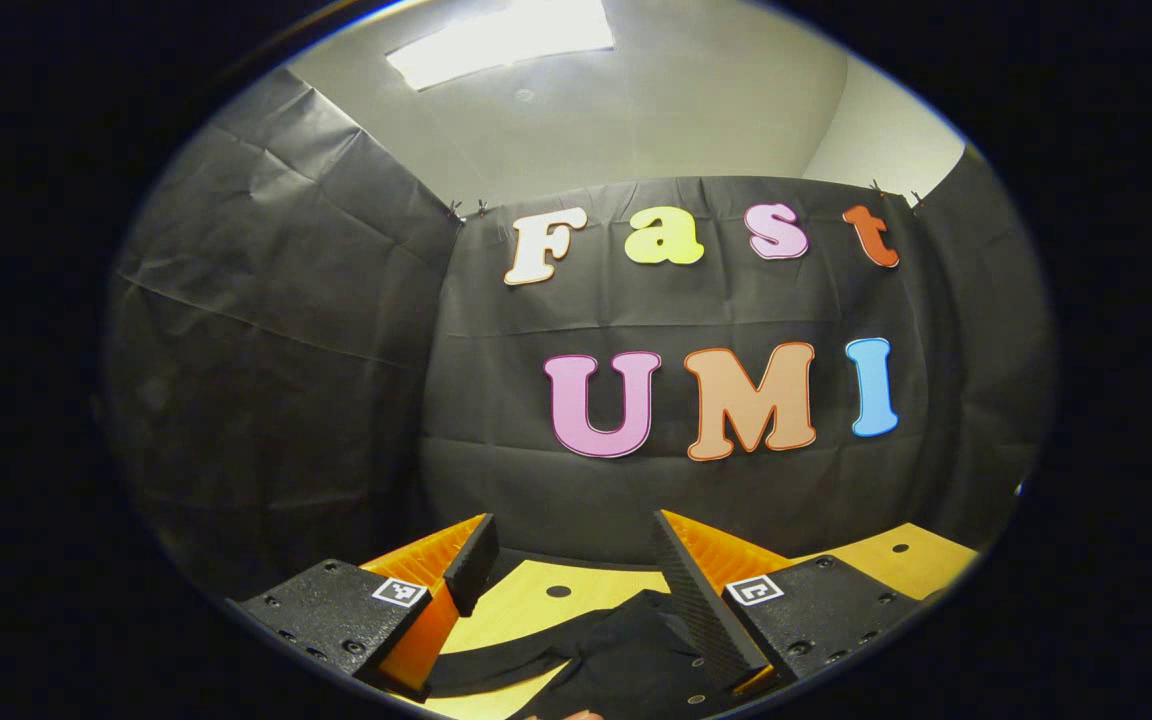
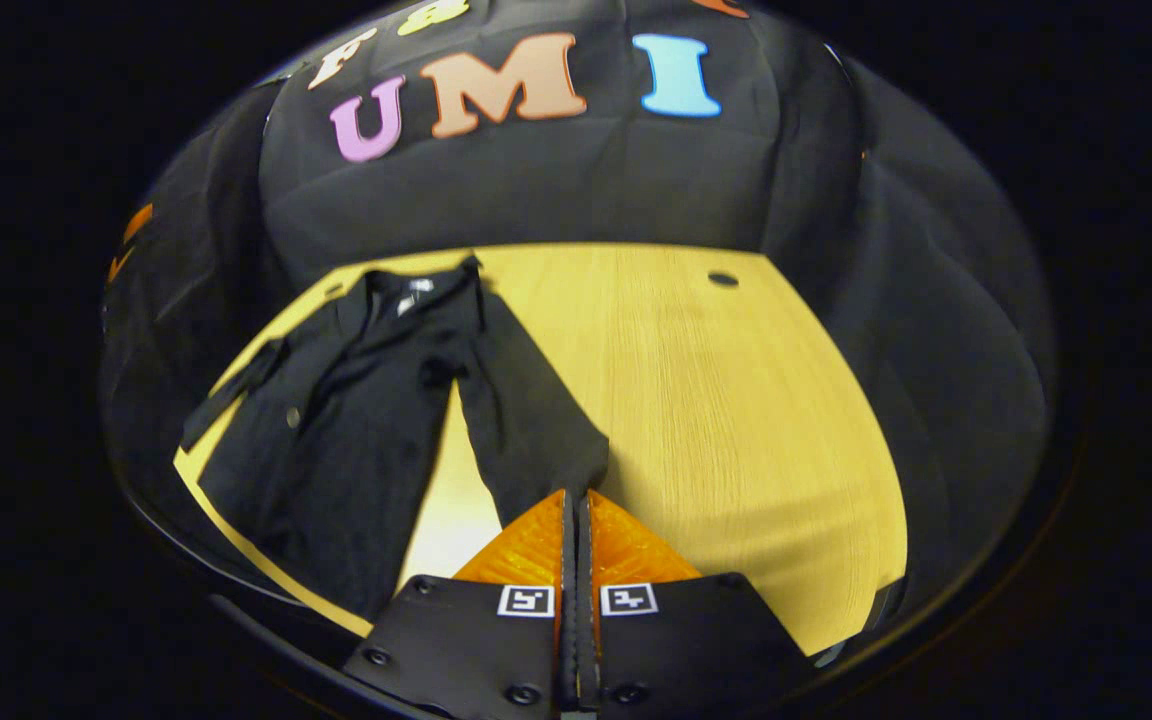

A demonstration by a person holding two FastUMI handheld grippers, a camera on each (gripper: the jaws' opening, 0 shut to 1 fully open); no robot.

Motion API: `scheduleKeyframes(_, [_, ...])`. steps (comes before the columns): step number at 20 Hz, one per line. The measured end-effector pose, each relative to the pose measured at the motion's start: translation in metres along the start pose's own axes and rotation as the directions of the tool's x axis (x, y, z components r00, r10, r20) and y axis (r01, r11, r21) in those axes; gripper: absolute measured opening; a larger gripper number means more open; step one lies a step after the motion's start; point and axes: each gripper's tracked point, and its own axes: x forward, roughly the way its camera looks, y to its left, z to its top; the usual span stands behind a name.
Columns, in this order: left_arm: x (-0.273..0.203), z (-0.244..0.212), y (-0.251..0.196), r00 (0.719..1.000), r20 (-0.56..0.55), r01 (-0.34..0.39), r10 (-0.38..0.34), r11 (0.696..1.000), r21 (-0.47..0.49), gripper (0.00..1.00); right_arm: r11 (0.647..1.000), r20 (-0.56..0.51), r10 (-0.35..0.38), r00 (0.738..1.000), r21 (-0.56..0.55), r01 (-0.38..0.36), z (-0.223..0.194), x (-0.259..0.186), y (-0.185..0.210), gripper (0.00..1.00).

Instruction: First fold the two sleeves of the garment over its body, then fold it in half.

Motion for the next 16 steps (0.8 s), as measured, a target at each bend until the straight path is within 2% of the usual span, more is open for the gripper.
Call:
scheduleKeyframes(4, [0.003,0.000,0.021,1.000,0.006,-0.008,0.008,1.000,-0.001,0.92,0.997,0.072,0.060,0.996,0.051,-0.064,0.054,-0.008,0.039,0.03])
scheduleKeyframes(8, [-0.001,-0.008,0.058,0.998,-0.011,-0.057,0.057,0.998,-0.017,0.93,0.982,0.128,0.168,0.977,0.068,-0.178,0.100,-0.011,0.094,0.02])
scheduleKeyframes(15, [-0.001,-0.009,0.110,0.994,-0.007,-0.108,0.108,0.994,-0.008,0.92,0.948,0.193,0.315,0.929,-0.111,-0.298,0.176,0.001,0.215,0.02])
scheduleKeyframes(16, [-0.001,-0.010,0.116,0.994,-0.010,-0.113,0.112,0.994,-0.010,0.93,0.942,0.190,0.330,0.925,-0.125,-0.311,0.181,0.003,0.230,0.06])
